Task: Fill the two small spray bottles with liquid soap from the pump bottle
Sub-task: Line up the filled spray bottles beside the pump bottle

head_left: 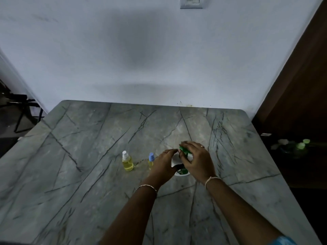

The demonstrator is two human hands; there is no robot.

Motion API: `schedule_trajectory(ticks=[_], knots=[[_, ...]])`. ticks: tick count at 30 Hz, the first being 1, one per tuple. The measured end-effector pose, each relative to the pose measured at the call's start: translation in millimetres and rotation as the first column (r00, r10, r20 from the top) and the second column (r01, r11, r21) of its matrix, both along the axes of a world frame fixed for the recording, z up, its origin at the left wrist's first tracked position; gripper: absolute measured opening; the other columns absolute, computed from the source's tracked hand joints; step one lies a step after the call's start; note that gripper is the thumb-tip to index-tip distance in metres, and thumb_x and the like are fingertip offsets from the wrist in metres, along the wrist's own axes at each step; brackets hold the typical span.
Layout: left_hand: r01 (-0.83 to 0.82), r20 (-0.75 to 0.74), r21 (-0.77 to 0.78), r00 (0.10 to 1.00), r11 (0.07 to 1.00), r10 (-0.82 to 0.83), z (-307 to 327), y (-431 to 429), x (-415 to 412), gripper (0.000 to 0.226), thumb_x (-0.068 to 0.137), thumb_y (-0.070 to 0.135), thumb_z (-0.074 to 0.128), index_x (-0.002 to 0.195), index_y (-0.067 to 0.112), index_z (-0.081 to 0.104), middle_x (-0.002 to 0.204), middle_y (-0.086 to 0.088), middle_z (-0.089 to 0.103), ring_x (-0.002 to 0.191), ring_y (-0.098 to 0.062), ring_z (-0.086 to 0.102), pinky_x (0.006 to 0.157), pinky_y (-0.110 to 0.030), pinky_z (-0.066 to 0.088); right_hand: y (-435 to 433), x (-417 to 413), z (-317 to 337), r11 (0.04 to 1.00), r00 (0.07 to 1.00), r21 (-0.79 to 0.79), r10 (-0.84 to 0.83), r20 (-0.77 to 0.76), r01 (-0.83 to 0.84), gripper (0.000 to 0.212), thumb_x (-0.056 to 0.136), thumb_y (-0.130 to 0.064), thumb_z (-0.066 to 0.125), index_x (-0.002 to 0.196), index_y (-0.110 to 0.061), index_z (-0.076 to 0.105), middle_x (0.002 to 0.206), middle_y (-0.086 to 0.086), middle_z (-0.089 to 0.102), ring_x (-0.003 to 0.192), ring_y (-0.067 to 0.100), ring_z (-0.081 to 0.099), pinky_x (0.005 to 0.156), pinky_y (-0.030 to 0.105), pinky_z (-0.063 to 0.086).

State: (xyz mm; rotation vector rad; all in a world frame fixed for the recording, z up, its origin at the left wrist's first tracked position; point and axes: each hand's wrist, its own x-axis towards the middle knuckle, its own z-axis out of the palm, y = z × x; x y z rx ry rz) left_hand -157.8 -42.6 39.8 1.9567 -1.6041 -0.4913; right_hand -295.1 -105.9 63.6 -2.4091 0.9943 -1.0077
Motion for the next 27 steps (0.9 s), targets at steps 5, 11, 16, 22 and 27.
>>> schedule_trajectory(ticks=[5, 11, 16, 22, 27], knots=[[-0.087, -0.092, 0.013, 0.992, 0.996, 0.088, -3.1, -6.1, -6.2, 0.044, 0.083, 0.021, 0.069, 0.125, 0.018, 0.059, 0.118, -0.004, 0.066, 0.109, -0.020, 0.061, 0.094, -0.035, 0.049, 0.8, -2.1, 3.1, 1.000, 1.000, -0.004, 0.027, 0.000, -0.027, 0.032, 0.082, -0.008, 0.069, 0.114, -0.008, 0.069, 0.117, 0.007, 0.068, 0.106, 0.017, 0.065, 0.093, 0.030, 0.052], [-0.158, -0.177, 0.009, 0.971, 0.987, 0.157, 2.6, -9.9, -10.1, 0.039, 0.079, 0.014, 0.072, 0.117, 0.015, 0.066, 0.112, -0.005, 0.070, 0.103, -0.020, 0.065, 0.090, -0.036, 0.052, 5.5, 8.3, 6.2, 0.995, 0.995, 0.033, -0.094, -0.012, 0.095, 0.028, 0.084, -0.014, 0.069, 0.111, -0.006, 0.070, 0.113, 0.008, 0.070, 0.101, 0.022, 0.067, 0.090, 0.033, 0.054], [-0.147, -0.191, 0.012, 0.971, 0.989, 0.146, 5.9, -9.9, -7.5, 0.035, 0.080, 0.012, 0.072, 0.114, 0.012, 0.068, 0.109, -0.006, 0.071, 0.101, -0.021, 0.065, 0.090, -0.034, 0.052, 8.8, 17.2, 8.2, 0.982, 0.982, 0.034, -0.185, -0.036, 0.186, 0.027, 0.082, -0.018, 0.072, 0.106, -0.007, 0.070, 0.102, 0.008, 0.072, 0.092, 0.024, 0.068, 0.080, 0.033, 0.055], [-0.156, -0.170, 0.036, 0.972, 0.987, 0.160, 9.9, -10.3, -8.8, 0.033, 0.080, 0.012, 0.072, 0.113, 0.011, 0.068, 0.107, -0.007, 0.071, 0.099, -0.022, 0.066, 0.087, -0.033, 0.052, 9.4, 20.7, 10.4, 0.970, 0.971, 0.059, -0.230, -0.064, 0.234, 0.025, 0.081, -0.021, 0.073, 0.102, -0.007, 0.070, 0.099, 0.007, 0.069, 0.091, 0.025, 0.064, 0.076, 0.033, 0.054], [-0.161, -0.170, 0.087, 0.970, 0.983, 0.174, 13.2, -12.0, -10.2, 0.031, 0.081, 0.015, 0.071, 0.111, 0.011, 0.068, 0.108, -0.008, 0.071, 0.100, -0.023, 0.066, 0.089, -0.038, 0.052, 9.1, 6.9, 7.3, 0.980, 0.994, 0.171, -0.108, 0.020, 0.103, 0.031, 0.089, -0.023, 0.065, 0.117, -0.010, 0.066, 0.117, 0.004, 0.066, 0.110, 0.018, 0.058, 0.094, 0.028, 0.047]])
